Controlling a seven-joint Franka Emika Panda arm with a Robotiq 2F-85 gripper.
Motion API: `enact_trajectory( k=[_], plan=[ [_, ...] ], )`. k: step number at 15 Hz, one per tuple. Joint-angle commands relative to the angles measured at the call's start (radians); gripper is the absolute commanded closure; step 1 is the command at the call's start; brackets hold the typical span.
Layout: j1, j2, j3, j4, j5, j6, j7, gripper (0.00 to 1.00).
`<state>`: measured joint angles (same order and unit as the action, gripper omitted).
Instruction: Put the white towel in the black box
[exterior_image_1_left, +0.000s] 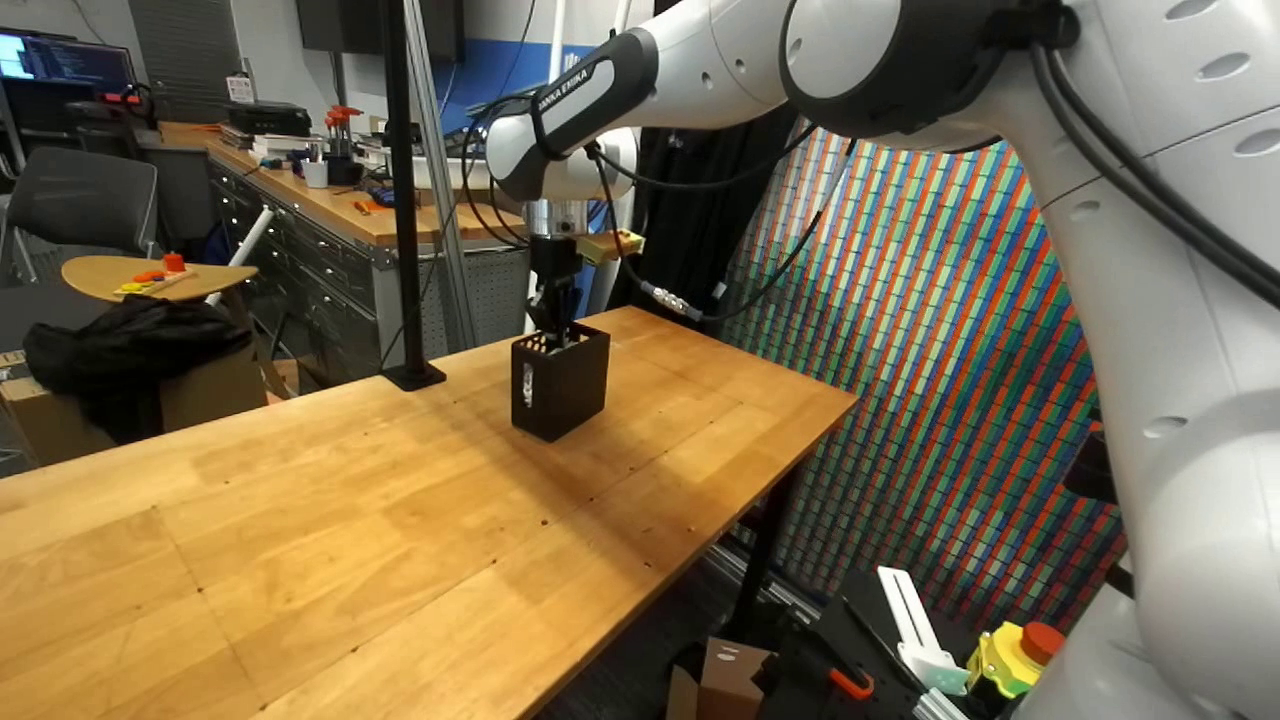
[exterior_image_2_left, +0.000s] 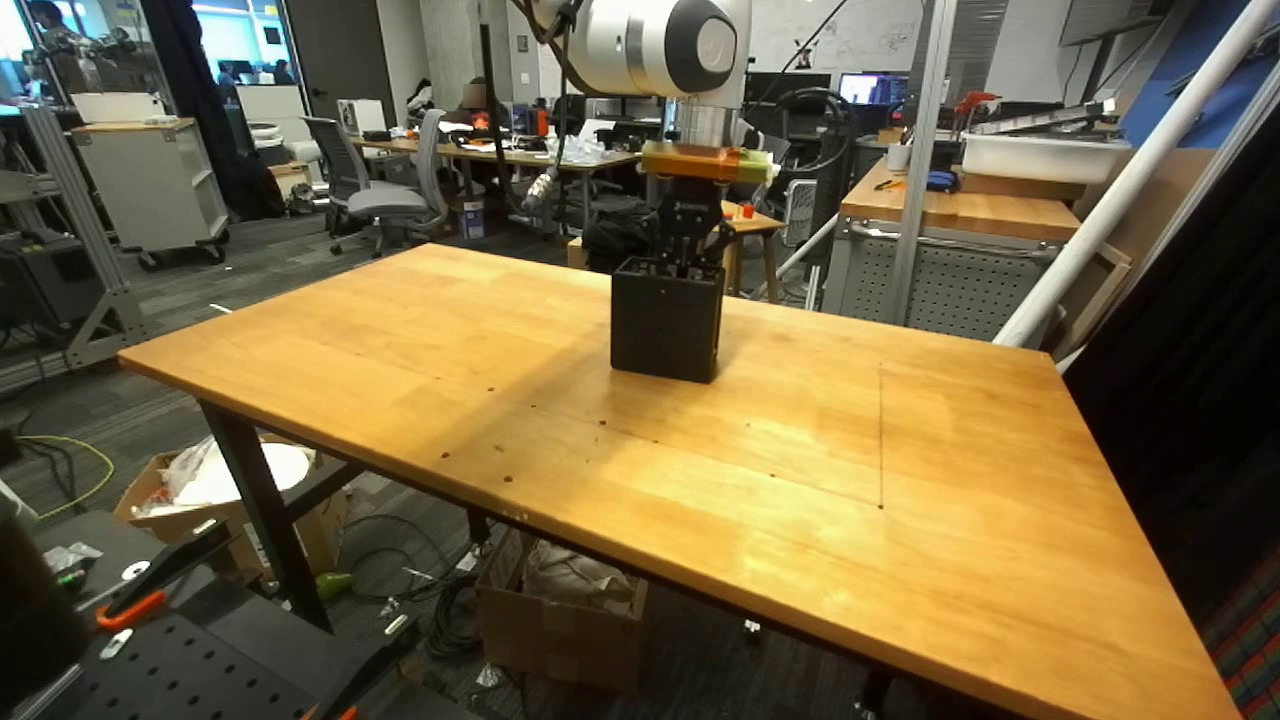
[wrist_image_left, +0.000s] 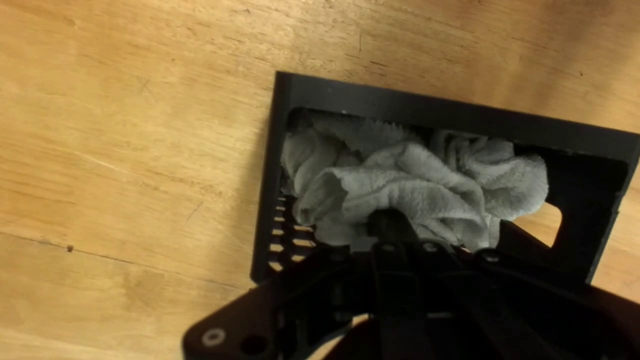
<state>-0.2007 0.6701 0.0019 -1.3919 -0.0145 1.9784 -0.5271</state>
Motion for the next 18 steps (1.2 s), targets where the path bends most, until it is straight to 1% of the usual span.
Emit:
enact_trajectory(
  k=[1,4,7,14,18],
  plan=[
    [-0.026,0.033,0.016,0.033,0.034,0.007,-0.009,1.0],
    [-0.031,0.04,0.015,0.032,0.05,0.018,-0.006,1.0],
    [-0.022,0.01,0.01,0.001,0.041,0.044,0.003,1.0],
    [0.043,-0.089,-0.011,-0.101,-0.065,0.132,0.055,1.0],
    [0.067,-0.144,-0.016,-0.161,-0.107,0.157,0.099,1.0]
  ],
)
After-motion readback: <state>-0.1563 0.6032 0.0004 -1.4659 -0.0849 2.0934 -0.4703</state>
